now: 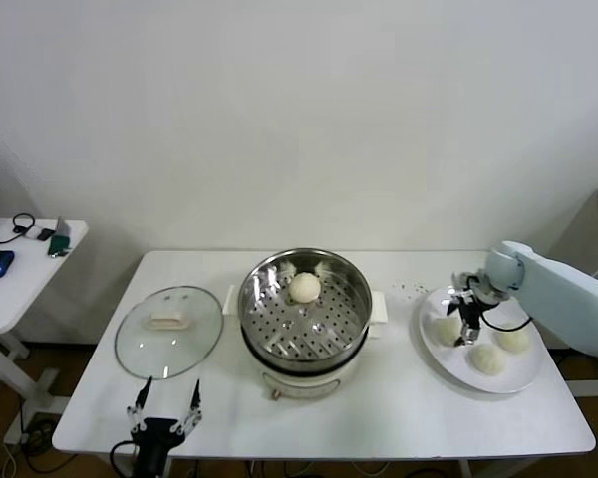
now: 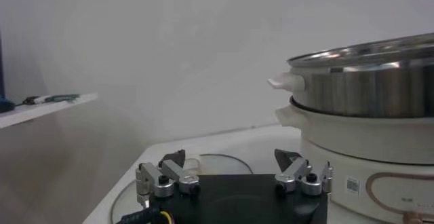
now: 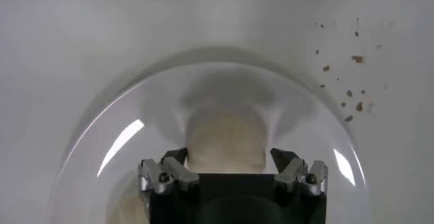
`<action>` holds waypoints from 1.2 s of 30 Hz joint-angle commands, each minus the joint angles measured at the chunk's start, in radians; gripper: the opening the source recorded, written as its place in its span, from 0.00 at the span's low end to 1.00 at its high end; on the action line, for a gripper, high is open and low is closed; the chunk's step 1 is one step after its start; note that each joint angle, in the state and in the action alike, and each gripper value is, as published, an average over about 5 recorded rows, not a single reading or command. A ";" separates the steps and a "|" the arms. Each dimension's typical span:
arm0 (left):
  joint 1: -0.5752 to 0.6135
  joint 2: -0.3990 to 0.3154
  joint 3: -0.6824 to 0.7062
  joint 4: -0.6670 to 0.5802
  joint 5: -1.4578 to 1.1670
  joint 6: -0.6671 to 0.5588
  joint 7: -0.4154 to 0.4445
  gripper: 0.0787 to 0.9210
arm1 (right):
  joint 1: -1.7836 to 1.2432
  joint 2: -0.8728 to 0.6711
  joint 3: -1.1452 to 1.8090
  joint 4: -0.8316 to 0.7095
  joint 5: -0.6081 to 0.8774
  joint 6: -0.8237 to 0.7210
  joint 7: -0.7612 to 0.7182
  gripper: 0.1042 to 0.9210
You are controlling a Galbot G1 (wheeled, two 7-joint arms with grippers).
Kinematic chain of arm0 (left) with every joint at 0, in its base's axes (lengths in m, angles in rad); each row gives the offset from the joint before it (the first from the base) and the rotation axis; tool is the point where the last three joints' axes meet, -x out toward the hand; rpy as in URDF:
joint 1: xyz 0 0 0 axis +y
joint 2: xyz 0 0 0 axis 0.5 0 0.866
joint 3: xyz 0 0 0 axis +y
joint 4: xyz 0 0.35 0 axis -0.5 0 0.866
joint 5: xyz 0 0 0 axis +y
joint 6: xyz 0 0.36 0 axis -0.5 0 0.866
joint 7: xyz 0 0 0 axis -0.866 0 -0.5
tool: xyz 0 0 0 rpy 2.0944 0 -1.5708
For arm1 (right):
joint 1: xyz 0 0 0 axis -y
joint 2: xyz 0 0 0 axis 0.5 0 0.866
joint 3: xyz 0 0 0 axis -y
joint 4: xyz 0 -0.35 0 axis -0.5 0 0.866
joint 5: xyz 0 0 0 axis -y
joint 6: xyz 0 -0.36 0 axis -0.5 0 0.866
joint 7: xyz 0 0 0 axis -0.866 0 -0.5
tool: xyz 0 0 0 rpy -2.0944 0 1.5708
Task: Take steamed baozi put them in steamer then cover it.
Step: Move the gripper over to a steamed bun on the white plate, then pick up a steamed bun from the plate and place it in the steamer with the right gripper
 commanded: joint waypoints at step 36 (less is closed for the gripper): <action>0.022 -0.003 0.039 -0.039 0.018 -0.012 0.000 0.88 | 0.801 0.232 -0.615 0.134 0.869 -0.118 0.046 0.72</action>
